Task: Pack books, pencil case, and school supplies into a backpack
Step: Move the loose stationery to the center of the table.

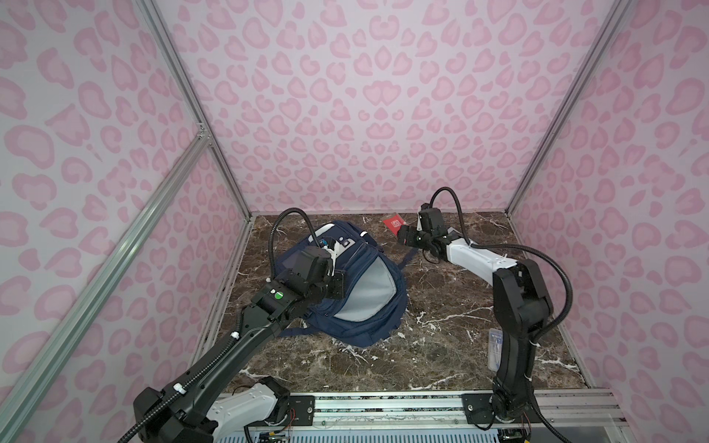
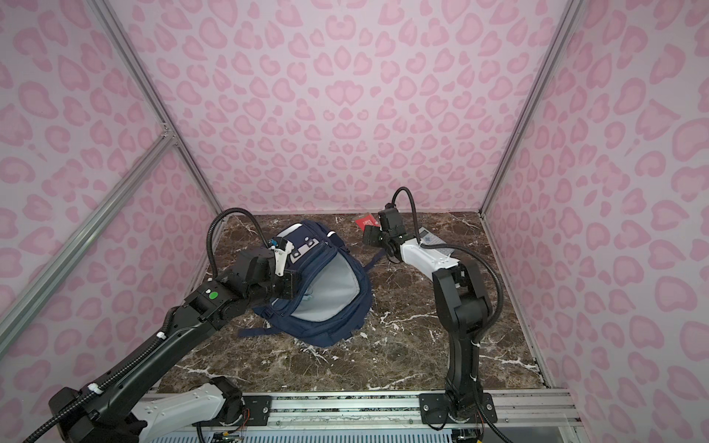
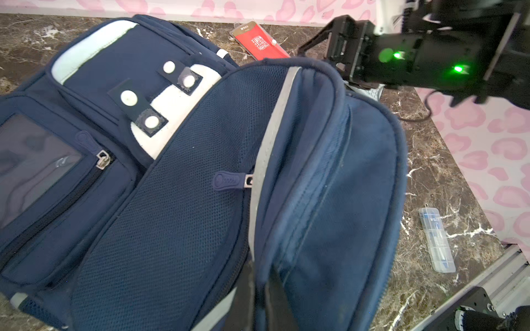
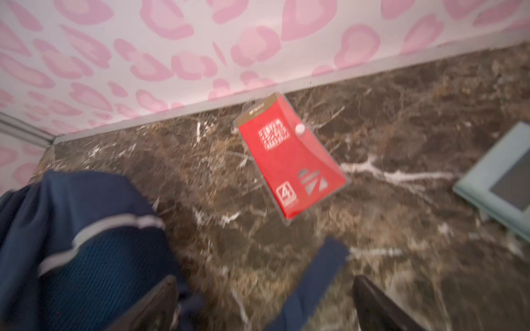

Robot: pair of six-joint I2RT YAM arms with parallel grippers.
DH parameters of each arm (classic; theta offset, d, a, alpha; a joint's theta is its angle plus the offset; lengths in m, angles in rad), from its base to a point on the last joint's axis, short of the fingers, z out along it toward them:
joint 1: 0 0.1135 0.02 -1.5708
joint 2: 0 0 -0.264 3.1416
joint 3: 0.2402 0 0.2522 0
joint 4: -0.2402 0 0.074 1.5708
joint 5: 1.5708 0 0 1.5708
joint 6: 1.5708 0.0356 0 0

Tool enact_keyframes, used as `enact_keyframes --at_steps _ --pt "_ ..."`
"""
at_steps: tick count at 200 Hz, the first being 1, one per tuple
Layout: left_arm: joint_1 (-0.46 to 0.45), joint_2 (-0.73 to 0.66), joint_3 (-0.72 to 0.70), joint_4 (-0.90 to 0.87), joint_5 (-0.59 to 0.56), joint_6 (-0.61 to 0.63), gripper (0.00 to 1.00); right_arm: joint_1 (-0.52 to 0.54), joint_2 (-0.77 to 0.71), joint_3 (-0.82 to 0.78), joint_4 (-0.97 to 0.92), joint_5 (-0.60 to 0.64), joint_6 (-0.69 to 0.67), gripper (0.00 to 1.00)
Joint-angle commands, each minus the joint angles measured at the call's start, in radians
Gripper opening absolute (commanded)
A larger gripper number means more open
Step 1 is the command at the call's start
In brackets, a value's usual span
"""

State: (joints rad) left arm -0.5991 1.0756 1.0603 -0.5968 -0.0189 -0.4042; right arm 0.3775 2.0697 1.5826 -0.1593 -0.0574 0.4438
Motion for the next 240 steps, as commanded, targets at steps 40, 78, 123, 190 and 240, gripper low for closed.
enact_keyframes --at_steps 40,78,123,190,240 --pt "0.002 -0.064 -0.084 0.035 0.120 -0.061 0.03 -0.004 0.316 0.359 -0.122 0.098 -0.150 0.91" --pt "0.002 -0.070 -0.105 0.042 0.115 -0.066 0.03 0.008 0.634 0.911 -0.524 0.133 -0.308 0.92" --pt "0.002 -0.057 -0.126 0.080 0.138 -0.068 0.03 0.005 0.737 1.071 -0.596 0.206 -0.417 0.94" --pt "0.002 -0.037 -0.126 0.085 0.138 -0.060 0.03 -0.030 0.741 1.038 -0.703 0.009 -0.451 0.81" --pt "0.002 -0.054 -0.138 0.088 0.143 -0.068 0.03 -0.065 0.765 1.029 -0.847 -0.121 -0.439 0.53"
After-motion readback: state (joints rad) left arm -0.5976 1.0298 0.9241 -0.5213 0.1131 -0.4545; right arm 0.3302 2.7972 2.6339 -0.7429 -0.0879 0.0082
